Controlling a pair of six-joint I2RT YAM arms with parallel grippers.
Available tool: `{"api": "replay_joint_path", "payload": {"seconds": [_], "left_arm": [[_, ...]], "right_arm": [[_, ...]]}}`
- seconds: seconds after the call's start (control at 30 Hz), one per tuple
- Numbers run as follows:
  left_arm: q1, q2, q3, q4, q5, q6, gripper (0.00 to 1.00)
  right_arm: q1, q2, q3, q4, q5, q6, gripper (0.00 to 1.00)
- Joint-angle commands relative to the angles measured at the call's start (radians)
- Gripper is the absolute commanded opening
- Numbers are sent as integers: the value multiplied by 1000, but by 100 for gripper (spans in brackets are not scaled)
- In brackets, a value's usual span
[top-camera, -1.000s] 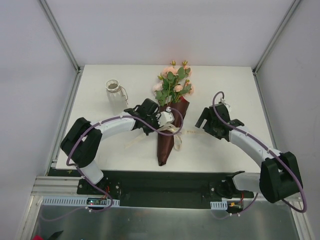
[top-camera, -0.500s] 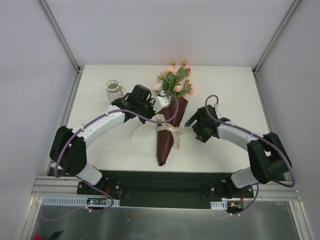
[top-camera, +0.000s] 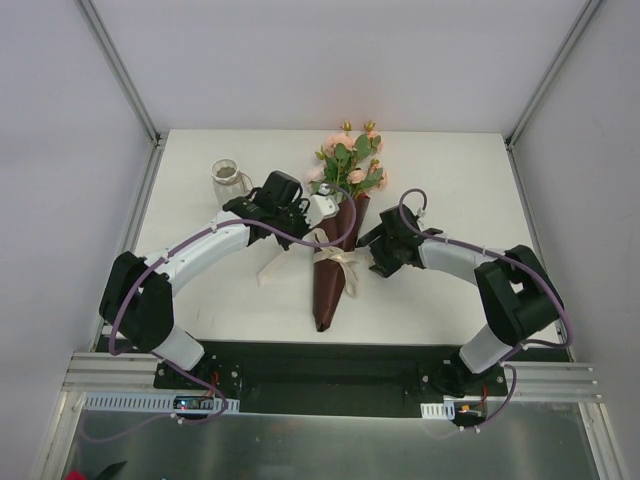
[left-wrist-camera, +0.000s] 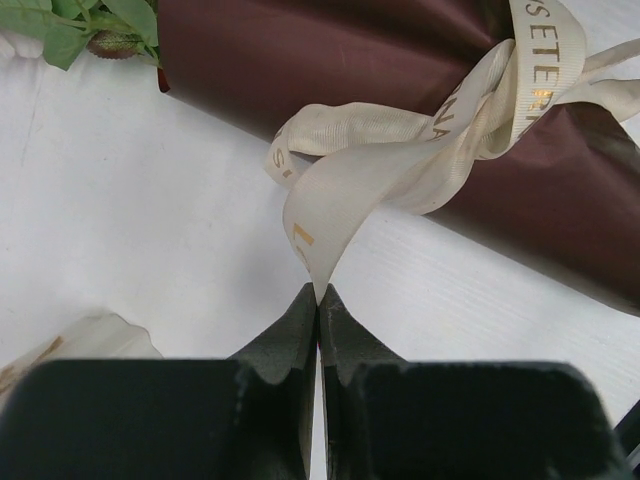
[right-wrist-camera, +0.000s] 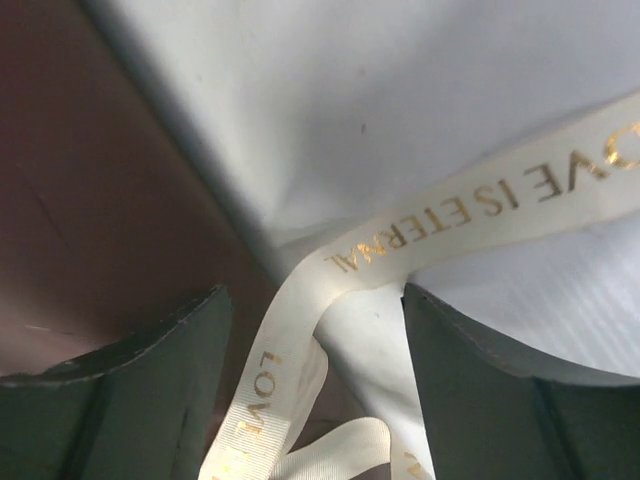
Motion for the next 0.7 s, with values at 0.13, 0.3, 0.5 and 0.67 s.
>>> {"api": "replay_joint_path", "payload": {"seconds": [0.13,0.3,0.5,0.67], "left_arm": [[-4,-31,-13,-33,18,10,0],[-4,-45,-11,-48,7,19,0],[-3,-72,-14,-60,-13,24,0],[-3,-88,-19,-73,-28,27,0]], "right_arm": [[27,13,-43,6,-23,74,54],[13,-21,-63,8,44,57,21],[-31,-57,-78,16,72,33,1],[-28,-176,-123,55,108,-65,1]]}}
